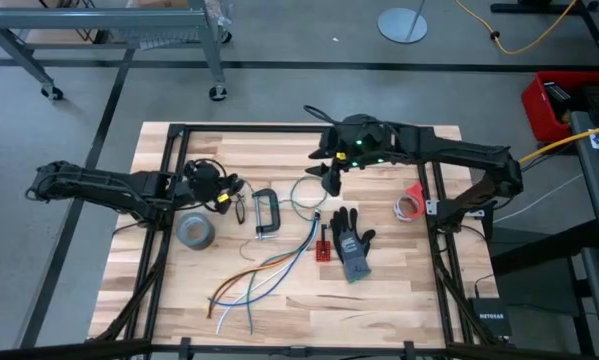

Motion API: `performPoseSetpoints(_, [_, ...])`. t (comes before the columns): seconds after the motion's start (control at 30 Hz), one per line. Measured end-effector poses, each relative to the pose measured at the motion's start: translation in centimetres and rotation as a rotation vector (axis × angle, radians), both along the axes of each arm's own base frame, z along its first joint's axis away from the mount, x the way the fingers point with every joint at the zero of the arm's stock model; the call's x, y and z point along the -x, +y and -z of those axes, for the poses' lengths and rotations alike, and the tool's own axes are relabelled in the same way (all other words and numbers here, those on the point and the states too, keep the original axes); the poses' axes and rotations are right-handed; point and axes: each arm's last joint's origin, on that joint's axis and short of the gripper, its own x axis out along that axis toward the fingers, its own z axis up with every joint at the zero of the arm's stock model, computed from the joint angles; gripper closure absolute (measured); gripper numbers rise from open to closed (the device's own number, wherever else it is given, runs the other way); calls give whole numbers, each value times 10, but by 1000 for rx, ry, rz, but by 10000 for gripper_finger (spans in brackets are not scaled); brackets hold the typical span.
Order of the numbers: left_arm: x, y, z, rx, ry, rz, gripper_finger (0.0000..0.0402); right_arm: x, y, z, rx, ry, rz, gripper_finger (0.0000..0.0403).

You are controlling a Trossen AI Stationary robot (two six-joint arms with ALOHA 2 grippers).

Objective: Coil cords
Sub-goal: Coil the green wire on the spool

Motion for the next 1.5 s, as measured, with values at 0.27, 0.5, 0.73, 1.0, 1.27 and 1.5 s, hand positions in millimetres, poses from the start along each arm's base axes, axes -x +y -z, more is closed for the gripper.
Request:
performPoseSetpoints(0.27, [-19, 4, -15, -28, -155, 145, 401, 39, 6, -21, 22, 13, -17, 198])
performPoseSetpoints(0.5, [-35, 7, -11, 61, -100, 227, 401, 72, 10, -28, 24, -53, -24, 198])
performPoseSetpoints(0.73, [-64, 4, -22, 183, -78, 379, 401, 99, 14, -5, -16, -158, 7, 198])
performPoseSetpoints(1.0, [-82, 0, -46, 397, -30, 422, 401, 104, 15, 51, -59, -264, 34, 198])
performPoseSetpoints(1.27, [-82, -4, -64, 569, -6, 509, 401, 91, 13, 103, -71, -204, 40, 198])
performPoseSetpoints(1.5, [-82, 4, -77, 665, -71, 530, 401, 74, 11, 123, -155, -159, 88, 198])
